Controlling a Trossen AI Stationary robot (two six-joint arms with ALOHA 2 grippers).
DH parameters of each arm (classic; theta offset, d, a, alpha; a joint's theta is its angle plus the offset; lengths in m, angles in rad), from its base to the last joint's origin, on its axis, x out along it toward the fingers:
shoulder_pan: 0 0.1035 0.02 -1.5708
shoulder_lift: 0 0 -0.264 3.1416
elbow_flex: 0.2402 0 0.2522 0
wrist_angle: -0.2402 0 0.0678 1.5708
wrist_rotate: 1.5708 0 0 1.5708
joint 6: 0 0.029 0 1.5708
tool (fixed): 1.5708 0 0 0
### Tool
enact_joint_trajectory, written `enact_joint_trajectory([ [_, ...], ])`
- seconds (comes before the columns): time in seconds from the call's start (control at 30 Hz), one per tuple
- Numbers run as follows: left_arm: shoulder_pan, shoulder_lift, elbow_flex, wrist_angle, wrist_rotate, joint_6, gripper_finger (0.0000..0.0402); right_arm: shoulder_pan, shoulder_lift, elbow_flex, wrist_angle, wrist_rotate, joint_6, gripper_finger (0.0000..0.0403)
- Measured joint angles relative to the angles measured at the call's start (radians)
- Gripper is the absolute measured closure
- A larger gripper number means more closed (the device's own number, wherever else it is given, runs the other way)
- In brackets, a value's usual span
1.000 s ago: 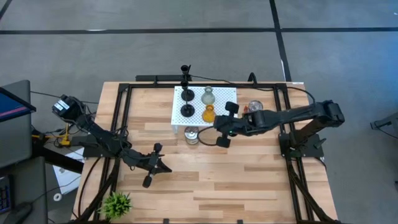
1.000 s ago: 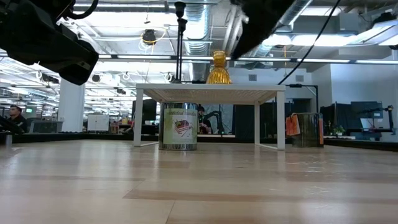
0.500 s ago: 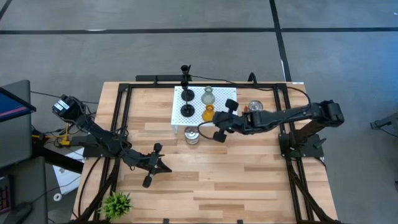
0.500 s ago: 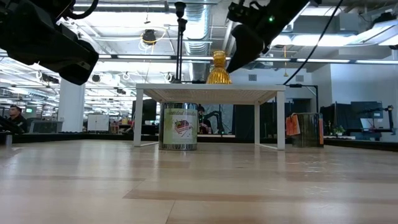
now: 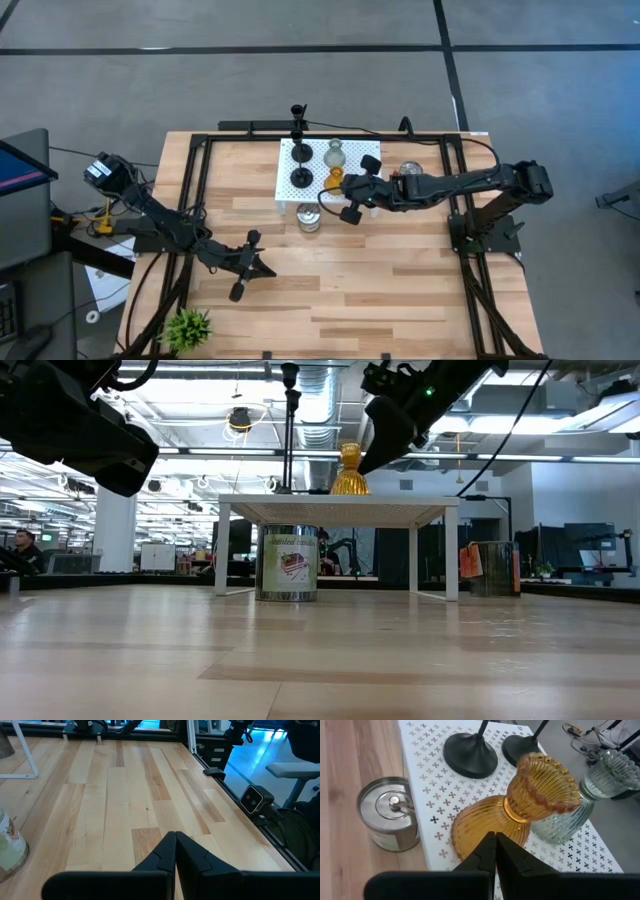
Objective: Pick & Place candle stick holders
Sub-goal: Put the orange glass on the shelf
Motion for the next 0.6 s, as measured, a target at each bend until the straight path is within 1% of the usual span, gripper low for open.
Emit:
enact_joint_trajectory([
  [0.17,0.0,0.0,0.0,0.0,0.0,0.0,0.0394,-0.005,0.0,0.0,-0.017,-0.001,0.001,0.0403],
  [0.37,0.0,0.0,0.0,0.0,0.0,0.0,0.0394,-0.004,0.0,0.0,-0.072,0.0,0.044,0.0403],
  [0.6,0.0,0.0,0.0,0.0,0.0,0.0,0.0394,-0.012,0.0,0.0,-0.072,0.074,0.047,0.0403],
])
